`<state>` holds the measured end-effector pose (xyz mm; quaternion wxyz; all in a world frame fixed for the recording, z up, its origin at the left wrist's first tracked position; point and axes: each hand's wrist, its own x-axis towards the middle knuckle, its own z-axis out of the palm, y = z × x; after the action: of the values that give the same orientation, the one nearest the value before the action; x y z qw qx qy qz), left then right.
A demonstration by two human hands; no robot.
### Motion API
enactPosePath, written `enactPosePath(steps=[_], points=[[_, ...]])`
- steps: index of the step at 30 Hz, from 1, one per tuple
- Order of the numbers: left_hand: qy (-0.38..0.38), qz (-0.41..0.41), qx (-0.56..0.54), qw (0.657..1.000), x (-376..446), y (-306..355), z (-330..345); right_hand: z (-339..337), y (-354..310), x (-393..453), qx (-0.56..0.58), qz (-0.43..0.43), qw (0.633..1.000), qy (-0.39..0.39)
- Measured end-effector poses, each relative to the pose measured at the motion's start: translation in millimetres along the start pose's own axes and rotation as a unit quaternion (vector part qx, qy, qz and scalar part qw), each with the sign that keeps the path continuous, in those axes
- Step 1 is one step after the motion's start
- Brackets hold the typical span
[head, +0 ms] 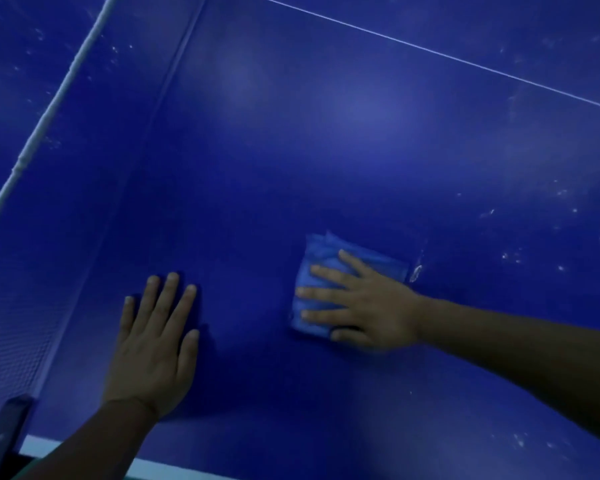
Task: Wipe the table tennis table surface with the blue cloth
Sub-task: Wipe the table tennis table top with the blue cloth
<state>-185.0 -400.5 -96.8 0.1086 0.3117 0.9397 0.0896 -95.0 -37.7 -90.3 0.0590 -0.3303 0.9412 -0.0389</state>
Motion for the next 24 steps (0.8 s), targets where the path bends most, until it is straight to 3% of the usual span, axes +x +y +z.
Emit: enactPosePath(steps=[1, 3, 5, 7, 9, 12, 14, 15, 16, 17, 19, 21, 22, 23, 24], points=[[-0.003, 0.0, 0.002, 1.0, 0, 0, 0, 0, 24, -11, -0.018, 0.044, 0.999, 0.013], [-0.006, -0.003, 0.006, 1.0, 1, 0, 0, 1, 81, -29, -0.043, 0.246, 0.968, 0.039], [-0.009, -0.001, 0.013, 1.0, 1, 1, 1, -8, 126, -48, -0.029, 0.447, 0.892, 0.055], [-0.013, -0.002, 0.021, 1.0, 2, 1, 0, -13, 124, -53, 0.018, 0.552, 0.831, 0.062], [-0.021, -0.006, 0.029, 0.999, 2, 0, 1, -4, 84, -51, -0.013, 0.543, 0.837, 0.063], [-0.021, -0.01, 0.032, 0.999, 2, 0, 0, 15, -4, -61, -0.017, 0.333, 0.942, 0.036], [-0.022, -0.008, 0.043, 0.999, 3, 0, 1, 8, 0, -69, 0.006, 0.198, 0.98, -0.001], [-0.021, -0.006, 0.049, 0.999, 4, 0, 2, 5, 23, -69, -0.002, 0.185, 0.983, -0.007], [-0.02, -0.005, 0.055, 0.998, 4, 0, 2, 4, 51, -67, -0.023, 0.224, 0.974, 0.006], [-0.019, -0.004, 0.058, 0.998, 4, 0, 3, 2, 81, -65, -0.029, 0.315, 0.948, 0.033], [-0.017, -0.003, 0.058, 0.998, 4, 0, 4, -6, 135, -68, -0.008, 0.527, 0.848, 0.054], [-0.017, -0.002, 0.059, 0.998, 4, 1, 4, -13, 143, -58, 0.035, 0.64, 0.764, 0.076], [-0.021, 0.0, 0.058, 0.998, 4, 0, 3, -12, 125, -48, 0.03, 0.65, 0.755, 0.078], [-0.023, 0.0, 0.057, 0.998, 4, 0, 2, -6, 98, -40, 0.01, 0.627, 0.775, 0.079], [-0.023, -0.002, 0.057, 0.998, 4, -1, 2, 2, 62, -34, -0.003, 0.573, 0.816, 0.073]])
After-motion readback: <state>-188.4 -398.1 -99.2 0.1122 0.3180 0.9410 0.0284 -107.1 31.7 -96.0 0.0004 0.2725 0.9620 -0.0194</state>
